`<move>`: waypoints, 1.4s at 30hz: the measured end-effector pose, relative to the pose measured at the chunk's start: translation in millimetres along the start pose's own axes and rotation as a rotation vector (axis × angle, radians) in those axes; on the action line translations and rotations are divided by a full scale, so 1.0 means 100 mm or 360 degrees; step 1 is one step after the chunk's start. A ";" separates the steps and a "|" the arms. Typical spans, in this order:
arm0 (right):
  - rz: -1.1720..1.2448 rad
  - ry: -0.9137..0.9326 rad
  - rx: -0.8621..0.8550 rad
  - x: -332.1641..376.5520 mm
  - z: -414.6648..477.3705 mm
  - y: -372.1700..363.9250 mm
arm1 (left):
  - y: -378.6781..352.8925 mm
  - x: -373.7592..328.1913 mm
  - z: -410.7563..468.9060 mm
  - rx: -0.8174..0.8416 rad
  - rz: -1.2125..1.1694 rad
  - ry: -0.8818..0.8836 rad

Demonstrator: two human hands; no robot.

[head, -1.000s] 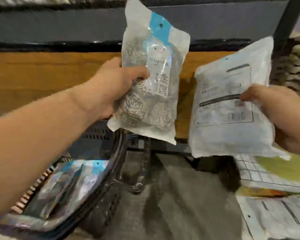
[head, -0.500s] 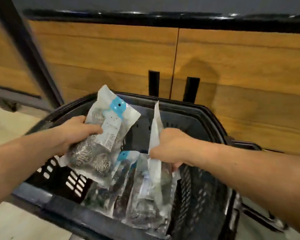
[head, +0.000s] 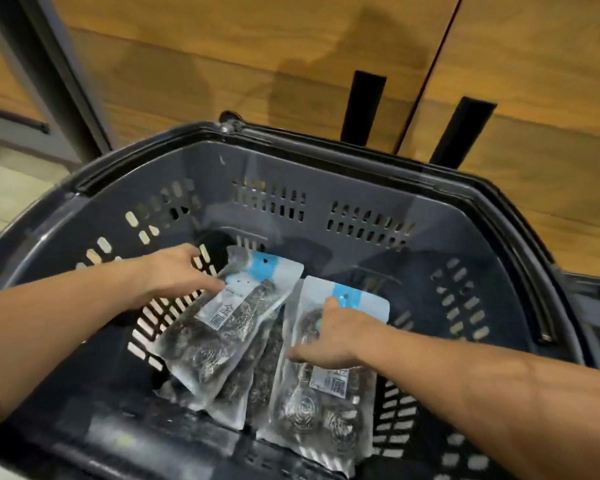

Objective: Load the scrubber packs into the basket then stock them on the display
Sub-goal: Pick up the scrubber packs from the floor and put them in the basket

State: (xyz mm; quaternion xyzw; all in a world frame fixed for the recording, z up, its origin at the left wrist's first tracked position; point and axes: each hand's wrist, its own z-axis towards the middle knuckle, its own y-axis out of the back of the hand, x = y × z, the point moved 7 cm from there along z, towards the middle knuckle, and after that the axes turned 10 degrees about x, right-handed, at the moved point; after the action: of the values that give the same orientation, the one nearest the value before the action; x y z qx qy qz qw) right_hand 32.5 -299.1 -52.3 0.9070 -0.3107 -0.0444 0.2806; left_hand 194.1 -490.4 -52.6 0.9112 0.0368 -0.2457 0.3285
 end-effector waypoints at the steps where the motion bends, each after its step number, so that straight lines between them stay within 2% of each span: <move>1: -0.0048 0.0011 -0.0037 -0.03 -0.03 0.03 | 0.02 -0.07 -0.03 -0.0026 0.0108 -0.0058; 5: -0.0132 0.0207 -0.0300 -0.11 -0.38 0.35 | 0.12 -0.53 -0.38 -0.0229 0.0410 -0.0356; 10: 0.0015 0.0515 -0.0842 -0.63 -1.33 0.89 | -0.01 -1.38 -1.07 -0.0413 0.0302 -0.0830; 14: 0.0316 0.0613 -0.1390 -1.66 -2.18 1.05 | -0.54 -2.34 -1.63 -0.0420 0.0028 -0.1203; 18: 0.0593 0.0350 -0.1608 -3.15 -2.67 0.68 | -1.44 -3.39 -2.12 -0.0325 -0.0099 -0.1501; 20: 0.0704 0.0140 -0.1574 -3.96 -2.75 0.25 | -2.03 -3.89 -2.40 -0.0221 -0.0080 -0.1607; 22: 0.0793 -0.0083 -0.1421 -4.76 -2.75 -0.36 | -2.71 -4.31 -2.66 -0.0081 -0.0038 -0.1691; 25: 0.0929 -0.0302 -0.1052 -5.78 -2.60 -1.50 | -3.79 -4.70 -2.86 0.0195 -0.0010 -0.1730; 28: 0.0948 -0.0507 -0.0569 -6.42 -2.42 -2.75 | -4.89 -4.80 -2.82 0.0533 0.0031 -0.1592; 31: 0.0933 -0.0569 -0.0152 -6.58 -2.23 -3.94 | -5.79 -4.64 -2.61 0.0740 0.0116 -0.1375; 34: 0.0976 -0.0650 0.0106 -6.49 -2.10 -4.88 | -6.37 -4.25 -2.32 0.0828 0.0110 -0.1142; 38: 0.0721 -0.0762 -0.0084 -6.46 -2.06 -5.25 | -6.78 -3.73 -2.03 0.0893 0.0171 -0.0890; 42: 0.0777 -0.0613 -0.0154 -6.37 -2.05 -5.20 | -6.94 -3.36 -1.90 0.0872 0.0155 -0.0782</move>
State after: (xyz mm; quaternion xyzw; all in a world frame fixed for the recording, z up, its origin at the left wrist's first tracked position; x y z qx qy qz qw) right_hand -146.4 512.3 -218.9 0.7660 -0.5644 -0.1614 0.2619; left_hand -178.4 201.0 -170.6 0.8799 -0.1538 -0.4420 0.0826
